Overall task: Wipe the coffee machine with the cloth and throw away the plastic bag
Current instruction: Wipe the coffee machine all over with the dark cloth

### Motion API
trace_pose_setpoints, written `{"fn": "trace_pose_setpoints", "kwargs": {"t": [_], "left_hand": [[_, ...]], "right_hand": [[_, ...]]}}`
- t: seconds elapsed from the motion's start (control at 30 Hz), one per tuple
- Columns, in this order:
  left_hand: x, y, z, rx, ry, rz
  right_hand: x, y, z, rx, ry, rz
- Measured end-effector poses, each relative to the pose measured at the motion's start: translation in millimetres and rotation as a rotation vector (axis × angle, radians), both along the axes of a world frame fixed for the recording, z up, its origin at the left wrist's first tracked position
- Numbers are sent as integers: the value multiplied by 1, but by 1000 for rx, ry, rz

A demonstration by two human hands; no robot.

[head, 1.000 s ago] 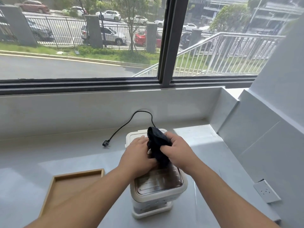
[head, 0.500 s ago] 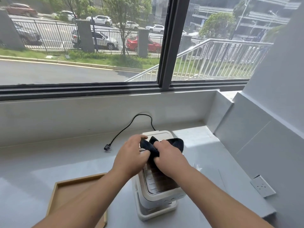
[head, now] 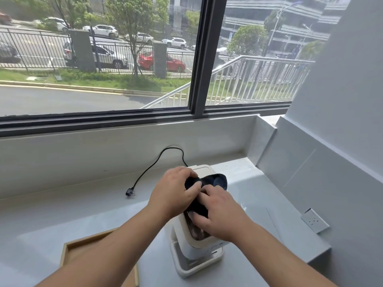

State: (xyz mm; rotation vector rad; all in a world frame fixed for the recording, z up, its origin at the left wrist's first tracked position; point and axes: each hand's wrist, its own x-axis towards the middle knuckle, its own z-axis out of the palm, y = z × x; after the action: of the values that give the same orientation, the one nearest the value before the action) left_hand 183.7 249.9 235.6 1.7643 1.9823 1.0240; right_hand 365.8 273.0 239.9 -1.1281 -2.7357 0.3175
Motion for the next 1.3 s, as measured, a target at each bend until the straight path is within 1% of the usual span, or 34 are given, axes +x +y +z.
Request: {"fn": "trace_pose_setpoints", "kwargs": {"t": [0.03,0.13,0.23,0.37,0.53,0.73,0.97,1.3], "left_hand": [[-1,2,-2,5,38,-12],[-7,6,-2,-7,53,-13],[-6,9,1,-28,151,-63],[8,13,8,-40,260,-119],[31,22,13,-28,327,-138],[75,41,19,-6,363,-183],[133,72,15,-31,378,-218],[197,105,-7,-79,385,-263]], "right_hand": [[3,-1,2,31,18,-4],[15,-1,7,58,80,-42],[25,2,10,87,126,-100],[36,12,11,119,118,-146],[58,25,10,132,113,-184],[98,45,9,109,83,-230],[157,72,2,78,44,-274],[226,105,-18,27,66,-326]]}}
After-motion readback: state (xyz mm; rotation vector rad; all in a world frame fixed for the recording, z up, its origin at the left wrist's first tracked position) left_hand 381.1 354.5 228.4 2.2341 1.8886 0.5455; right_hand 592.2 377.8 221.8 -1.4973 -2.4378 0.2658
